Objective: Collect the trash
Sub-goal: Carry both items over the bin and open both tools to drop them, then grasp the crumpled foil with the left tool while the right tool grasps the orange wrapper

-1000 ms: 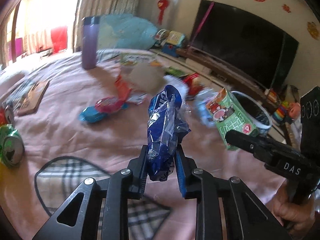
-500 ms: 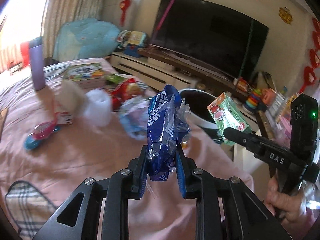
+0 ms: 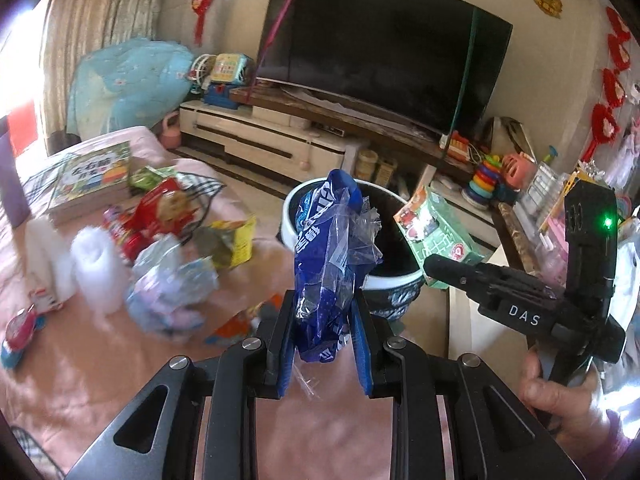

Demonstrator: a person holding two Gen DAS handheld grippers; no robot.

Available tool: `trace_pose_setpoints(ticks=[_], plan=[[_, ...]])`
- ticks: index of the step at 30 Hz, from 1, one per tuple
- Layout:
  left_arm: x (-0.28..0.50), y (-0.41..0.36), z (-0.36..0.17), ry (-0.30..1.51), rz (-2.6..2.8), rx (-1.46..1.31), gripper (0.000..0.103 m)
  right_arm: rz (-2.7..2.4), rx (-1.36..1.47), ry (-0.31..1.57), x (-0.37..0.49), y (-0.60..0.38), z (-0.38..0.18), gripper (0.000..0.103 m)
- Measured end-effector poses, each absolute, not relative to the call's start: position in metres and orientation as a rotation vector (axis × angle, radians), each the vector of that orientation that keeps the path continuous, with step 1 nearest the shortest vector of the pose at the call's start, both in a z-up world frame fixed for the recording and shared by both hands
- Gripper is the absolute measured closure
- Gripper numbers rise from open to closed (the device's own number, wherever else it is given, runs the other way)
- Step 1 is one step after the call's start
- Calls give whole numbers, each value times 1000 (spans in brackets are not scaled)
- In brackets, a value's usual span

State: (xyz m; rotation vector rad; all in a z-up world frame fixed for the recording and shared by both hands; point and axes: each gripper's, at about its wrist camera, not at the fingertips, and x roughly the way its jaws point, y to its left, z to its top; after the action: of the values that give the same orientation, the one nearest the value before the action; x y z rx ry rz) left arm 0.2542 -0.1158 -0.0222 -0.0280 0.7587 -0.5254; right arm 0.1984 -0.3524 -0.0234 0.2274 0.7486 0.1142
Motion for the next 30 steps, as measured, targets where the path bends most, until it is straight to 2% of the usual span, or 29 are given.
trace_pose_setpoints(ticks=[16,22,24,26,30], plan=[[350,-193,-25,832,-541,8,79,99,195,835,254,-388,-36,67],[371,-214,-35,857,-533,16,78,89,167,875,269,-395,-43,71],[375,-219,-38,874,-526,18,72,91,163,888,274,-396,-48,71],[375,-221,-40,881,-507,26,49,81,162,894,276,-399,-51,71],[368,-222,-33,857,-496,24,37,68,188,878,275,-403,-48,68]])
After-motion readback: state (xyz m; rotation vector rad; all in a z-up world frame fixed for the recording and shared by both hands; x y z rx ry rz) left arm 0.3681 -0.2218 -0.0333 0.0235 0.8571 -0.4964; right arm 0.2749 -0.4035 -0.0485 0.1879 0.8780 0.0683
